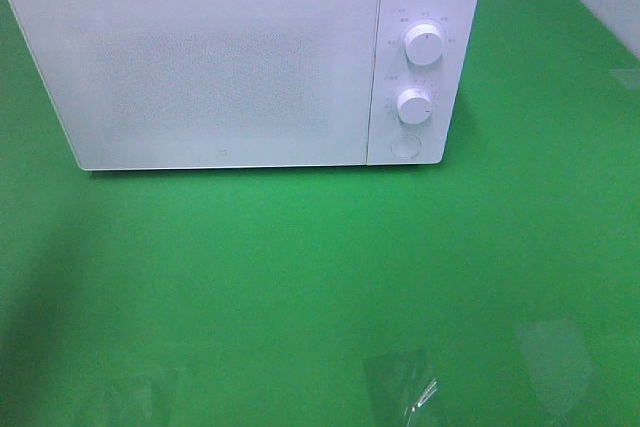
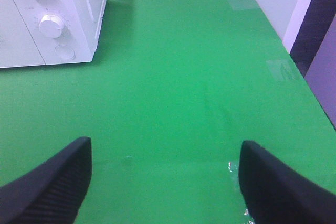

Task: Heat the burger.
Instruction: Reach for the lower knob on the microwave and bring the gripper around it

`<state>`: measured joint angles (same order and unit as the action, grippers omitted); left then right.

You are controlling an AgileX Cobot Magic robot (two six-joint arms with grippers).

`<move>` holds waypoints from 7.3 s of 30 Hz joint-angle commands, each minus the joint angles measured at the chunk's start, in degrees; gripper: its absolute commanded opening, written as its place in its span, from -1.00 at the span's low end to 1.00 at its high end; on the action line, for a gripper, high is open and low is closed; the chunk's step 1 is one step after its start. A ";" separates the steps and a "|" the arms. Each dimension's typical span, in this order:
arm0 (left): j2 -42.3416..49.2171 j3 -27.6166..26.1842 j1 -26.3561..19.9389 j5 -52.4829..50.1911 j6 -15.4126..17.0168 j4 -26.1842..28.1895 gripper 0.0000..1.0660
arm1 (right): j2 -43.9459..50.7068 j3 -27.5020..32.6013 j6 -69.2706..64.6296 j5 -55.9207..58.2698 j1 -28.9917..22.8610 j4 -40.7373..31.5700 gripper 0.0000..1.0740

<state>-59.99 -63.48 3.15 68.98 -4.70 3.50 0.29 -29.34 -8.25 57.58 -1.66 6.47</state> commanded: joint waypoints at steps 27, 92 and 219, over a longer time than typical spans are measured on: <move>42.40 34.89 -0.11 -9.40 -1.49 -2.52 0.89 | 1.32 0.11 0.34 0.06 0.34 0.29 0.41; 61.65 34.95 -5.04 -9.63 -1.38 1.20 0.88 | -17.42 -2.81 0.11 -18.91 0.17 0.40 0.18; 61.65 34.95 -5.04 -9.63 -1.38 1.15 0.88 | -118.89 -19.54 30.60 -121.12 -36.27 -53.63 0.42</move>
<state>0.29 -28.71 -1.95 60.16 -6.13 4.76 -118.60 -48.30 22.35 -61.59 -38.10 -47.84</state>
